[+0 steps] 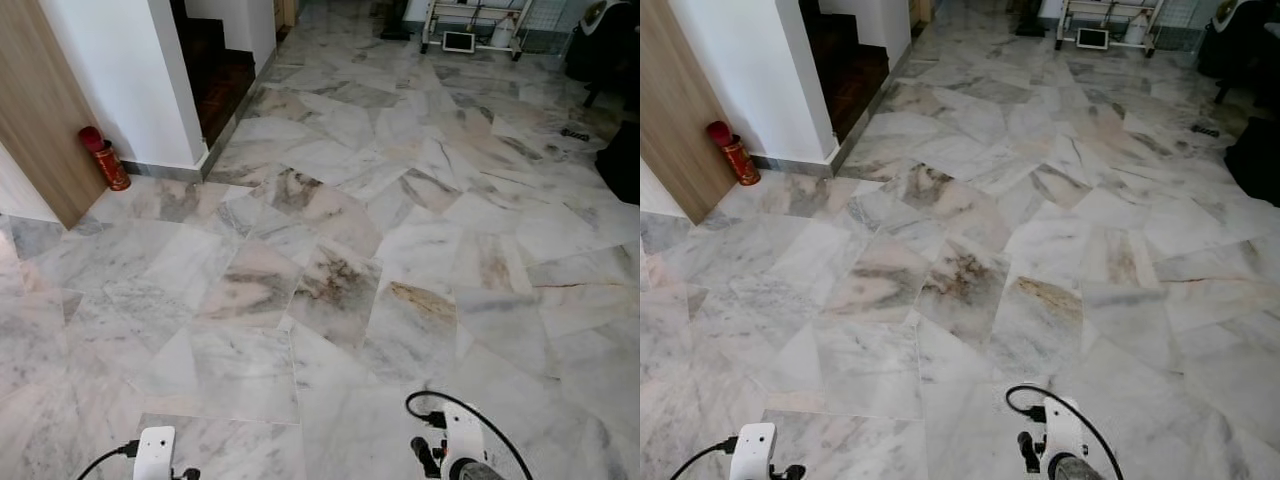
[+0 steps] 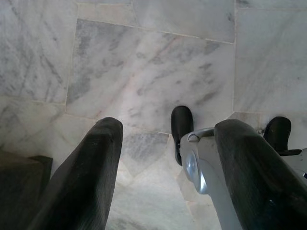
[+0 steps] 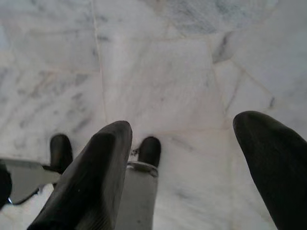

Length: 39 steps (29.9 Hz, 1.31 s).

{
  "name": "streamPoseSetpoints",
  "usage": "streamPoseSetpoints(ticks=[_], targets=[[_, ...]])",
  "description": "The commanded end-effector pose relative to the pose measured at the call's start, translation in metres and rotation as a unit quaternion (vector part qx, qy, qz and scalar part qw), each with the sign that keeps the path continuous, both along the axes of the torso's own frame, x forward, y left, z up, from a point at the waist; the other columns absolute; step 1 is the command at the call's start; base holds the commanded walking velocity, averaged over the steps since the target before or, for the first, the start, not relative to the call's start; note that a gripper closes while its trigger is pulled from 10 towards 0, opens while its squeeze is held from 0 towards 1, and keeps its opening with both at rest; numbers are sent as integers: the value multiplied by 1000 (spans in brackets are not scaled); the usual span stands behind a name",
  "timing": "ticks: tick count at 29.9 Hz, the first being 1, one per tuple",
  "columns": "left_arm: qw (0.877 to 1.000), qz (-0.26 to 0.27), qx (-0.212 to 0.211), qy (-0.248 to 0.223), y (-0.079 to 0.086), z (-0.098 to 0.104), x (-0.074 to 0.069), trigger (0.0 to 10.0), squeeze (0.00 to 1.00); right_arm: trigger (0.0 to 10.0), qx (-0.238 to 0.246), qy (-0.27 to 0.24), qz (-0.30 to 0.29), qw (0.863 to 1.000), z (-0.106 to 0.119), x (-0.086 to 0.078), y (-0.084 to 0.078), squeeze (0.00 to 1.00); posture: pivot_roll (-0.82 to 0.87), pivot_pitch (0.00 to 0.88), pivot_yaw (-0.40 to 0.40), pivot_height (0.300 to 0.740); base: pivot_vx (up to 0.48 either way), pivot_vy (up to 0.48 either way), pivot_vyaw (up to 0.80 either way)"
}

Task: Move the pillow to the sofa from floor

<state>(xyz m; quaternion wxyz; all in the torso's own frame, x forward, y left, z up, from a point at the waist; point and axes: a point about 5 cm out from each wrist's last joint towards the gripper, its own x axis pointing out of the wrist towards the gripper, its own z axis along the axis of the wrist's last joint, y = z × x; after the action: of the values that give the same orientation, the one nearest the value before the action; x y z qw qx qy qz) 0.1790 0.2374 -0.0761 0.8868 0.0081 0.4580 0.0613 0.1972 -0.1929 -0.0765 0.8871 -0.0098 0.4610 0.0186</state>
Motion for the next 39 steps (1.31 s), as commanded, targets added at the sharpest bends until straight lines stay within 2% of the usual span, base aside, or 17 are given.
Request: streamPoseSetpoints(ticks=[1,6,13,34,39], targets=[[1000,3,-5,12,-1,-4,-7,10000,0,10000,1,10,-7,1000,-2,-4,1,0,30,75,-25,740,0,0,0],[1000,1,-5,14,0,-4,-8,10000,0,10000,1,8,-30,1000,-3,-5,1,0,33,78,-19,740,0,0,0],[1000,-23,1,20,1,-4,-8,10000,0,10000,30,-1,-73,997,-4,-6,4,0,34,83,-11,740,0,0,0],[1000,-21,-4,22,2,-4,-11,10000,0,10000,45,-3,-73,996,-5,-8,6,0,38,83,-11,740,0,0,0],[1000,-21,-4,23,2,-5,-12,10000,0,10000,43,-3,-70,997,-5,-9,6,0,40,75,-10,740,-262,0,0]])
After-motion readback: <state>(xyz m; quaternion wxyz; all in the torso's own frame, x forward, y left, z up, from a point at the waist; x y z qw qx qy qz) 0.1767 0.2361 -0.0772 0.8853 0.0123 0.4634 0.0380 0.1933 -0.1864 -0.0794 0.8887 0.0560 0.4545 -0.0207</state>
